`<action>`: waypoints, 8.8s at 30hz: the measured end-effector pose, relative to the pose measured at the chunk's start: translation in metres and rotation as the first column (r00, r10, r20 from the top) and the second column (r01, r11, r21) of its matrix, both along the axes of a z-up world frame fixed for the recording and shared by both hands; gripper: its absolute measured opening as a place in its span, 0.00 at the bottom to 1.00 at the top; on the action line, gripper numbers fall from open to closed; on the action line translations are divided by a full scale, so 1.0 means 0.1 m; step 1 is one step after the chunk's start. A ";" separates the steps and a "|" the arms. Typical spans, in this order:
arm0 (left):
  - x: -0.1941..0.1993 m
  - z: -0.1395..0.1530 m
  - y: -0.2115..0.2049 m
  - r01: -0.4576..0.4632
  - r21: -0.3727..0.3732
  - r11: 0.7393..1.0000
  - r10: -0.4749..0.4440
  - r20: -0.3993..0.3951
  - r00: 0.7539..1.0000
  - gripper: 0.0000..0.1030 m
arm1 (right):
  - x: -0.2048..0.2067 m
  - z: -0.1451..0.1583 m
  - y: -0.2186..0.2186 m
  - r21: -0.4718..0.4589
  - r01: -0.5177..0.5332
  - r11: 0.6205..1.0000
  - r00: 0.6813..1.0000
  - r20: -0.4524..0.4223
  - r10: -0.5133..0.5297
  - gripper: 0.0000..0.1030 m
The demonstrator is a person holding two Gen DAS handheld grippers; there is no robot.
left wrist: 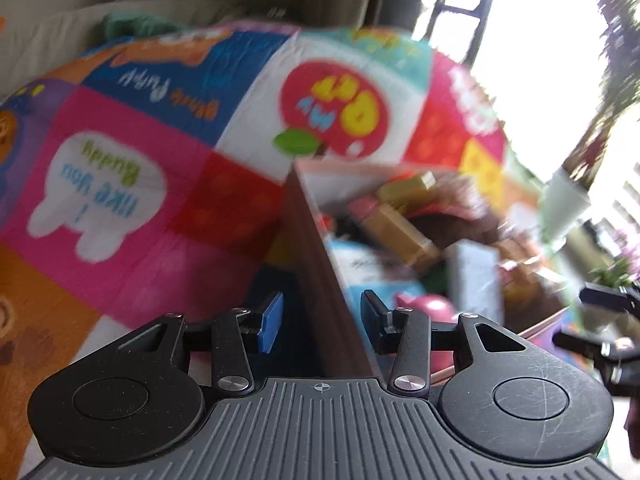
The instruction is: Organize objects
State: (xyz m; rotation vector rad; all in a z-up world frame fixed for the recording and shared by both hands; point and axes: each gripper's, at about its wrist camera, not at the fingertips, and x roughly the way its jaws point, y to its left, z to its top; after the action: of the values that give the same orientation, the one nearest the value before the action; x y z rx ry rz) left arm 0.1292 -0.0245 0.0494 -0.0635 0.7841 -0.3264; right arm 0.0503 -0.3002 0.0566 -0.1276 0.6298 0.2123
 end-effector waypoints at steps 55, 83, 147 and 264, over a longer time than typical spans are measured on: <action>-1.35 -0.44 0.55 -0.245 0.150 0.958 0.229 0.116 0.966 0.96 | -0.57 -0.51 1.28 0.042 0.110 0.993 0.987 -0.127 -0.103 1.00; -1.23 -0.48 0.45 -0.291 0.171 0.941 0.271 0.132 0.954 0.98 | -0.26 -0.58 1.30 0.049 0.178 0.983 0.982 -0.065 -0.175 1.00; -1.22 -0.48 0.45 -0.292 0.167 0.942 0.272 0.131 0.953 0.98 | -0.26 -0.58 1.29 0.048 0.178 0.983 0.982 -0.065 -0.175 1.00; -1.21 -0.49 0.44 -0.293 0.167 0.941 0.274 0.130 0.953 0.98 | -0.25 -0.59 1.30 0.048 0.178 0.983 0.982 -0.065 -0.175 1.00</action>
State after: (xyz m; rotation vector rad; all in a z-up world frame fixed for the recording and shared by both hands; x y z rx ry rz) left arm 0.0079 0.0192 0.0007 0.0152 0.6863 0.0180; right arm 0.0250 -0.1707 -0.0019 -0.0131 0.6910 0.0613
